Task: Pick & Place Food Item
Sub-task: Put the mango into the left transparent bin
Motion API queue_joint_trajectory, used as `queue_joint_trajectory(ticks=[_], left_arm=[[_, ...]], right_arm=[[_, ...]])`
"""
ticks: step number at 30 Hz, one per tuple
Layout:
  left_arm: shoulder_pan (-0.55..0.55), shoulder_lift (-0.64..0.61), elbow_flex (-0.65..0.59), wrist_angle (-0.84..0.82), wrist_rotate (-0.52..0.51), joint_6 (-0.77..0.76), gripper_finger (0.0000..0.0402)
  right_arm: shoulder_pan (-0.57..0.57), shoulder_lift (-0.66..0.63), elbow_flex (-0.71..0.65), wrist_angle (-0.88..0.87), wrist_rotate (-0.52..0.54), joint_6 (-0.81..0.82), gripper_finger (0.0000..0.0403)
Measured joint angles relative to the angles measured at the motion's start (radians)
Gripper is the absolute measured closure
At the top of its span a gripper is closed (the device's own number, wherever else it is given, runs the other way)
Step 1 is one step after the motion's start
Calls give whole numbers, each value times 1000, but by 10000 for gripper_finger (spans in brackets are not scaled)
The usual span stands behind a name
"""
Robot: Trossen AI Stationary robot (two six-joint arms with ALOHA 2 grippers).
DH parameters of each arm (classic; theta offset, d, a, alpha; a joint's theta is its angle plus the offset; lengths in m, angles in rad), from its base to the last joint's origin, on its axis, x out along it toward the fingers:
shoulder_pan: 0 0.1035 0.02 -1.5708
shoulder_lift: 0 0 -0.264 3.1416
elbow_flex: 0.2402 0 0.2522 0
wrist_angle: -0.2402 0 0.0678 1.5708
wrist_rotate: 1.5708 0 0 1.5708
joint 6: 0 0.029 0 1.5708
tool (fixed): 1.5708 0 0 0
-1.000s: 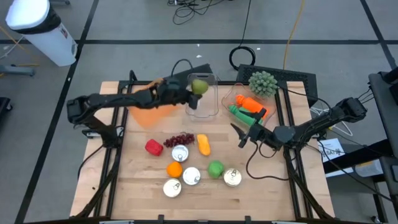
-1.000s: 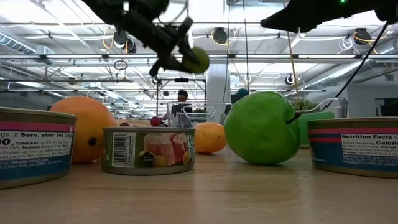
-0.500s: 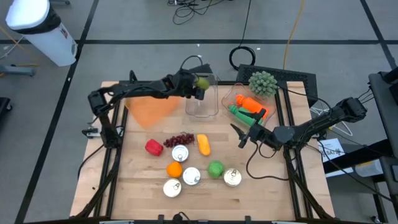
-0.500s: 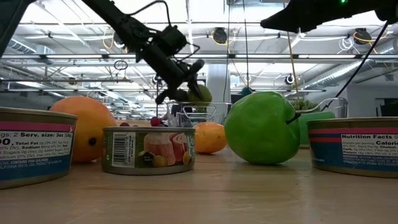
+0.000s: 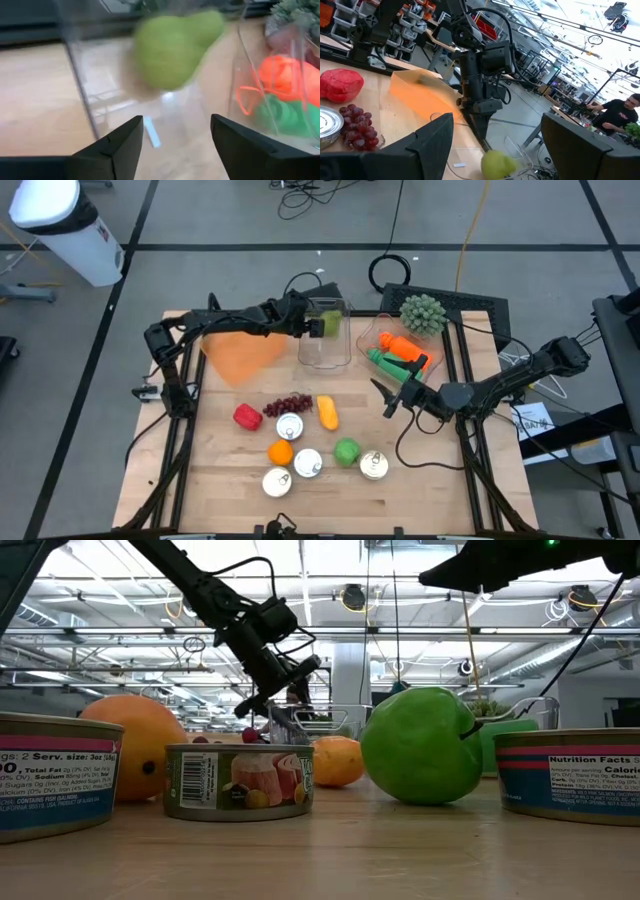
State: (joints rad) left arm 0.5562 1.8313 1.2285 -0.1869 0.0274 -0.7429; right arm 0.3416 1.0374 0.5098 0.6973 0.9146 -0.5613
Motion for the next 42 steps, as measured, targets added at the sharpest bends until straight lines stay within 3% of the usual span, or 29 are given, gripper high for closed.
queue_joint_trajectory(ticks=[9, 17, 23, 32, 37, 42], left_arm=[[10, -20, 0, 23, -28, 169, 149], [-35, -180, 0, -45, -76, 275, 158], [-216, -270, 0, -88, -150, 396, 158], [-544, -243, 0, -111, -155, 522, 158], [-648, -206, -1, -104, -180, 592, 158], [-703, -123, -1, -129, -312, 853, 158]], right_arm=[[1, 0, 0, -17, 1, 2, 122], [25, -4, 0, -105, 0, 97, 122], [109, -50, 0, -230, -3, 198, 122], [172, -97, 0, -436, -3, 367, 122], [172, -97, 0, -475, -3, 449, 122], [171, -97, -11, -463, -8, 459, 122]])
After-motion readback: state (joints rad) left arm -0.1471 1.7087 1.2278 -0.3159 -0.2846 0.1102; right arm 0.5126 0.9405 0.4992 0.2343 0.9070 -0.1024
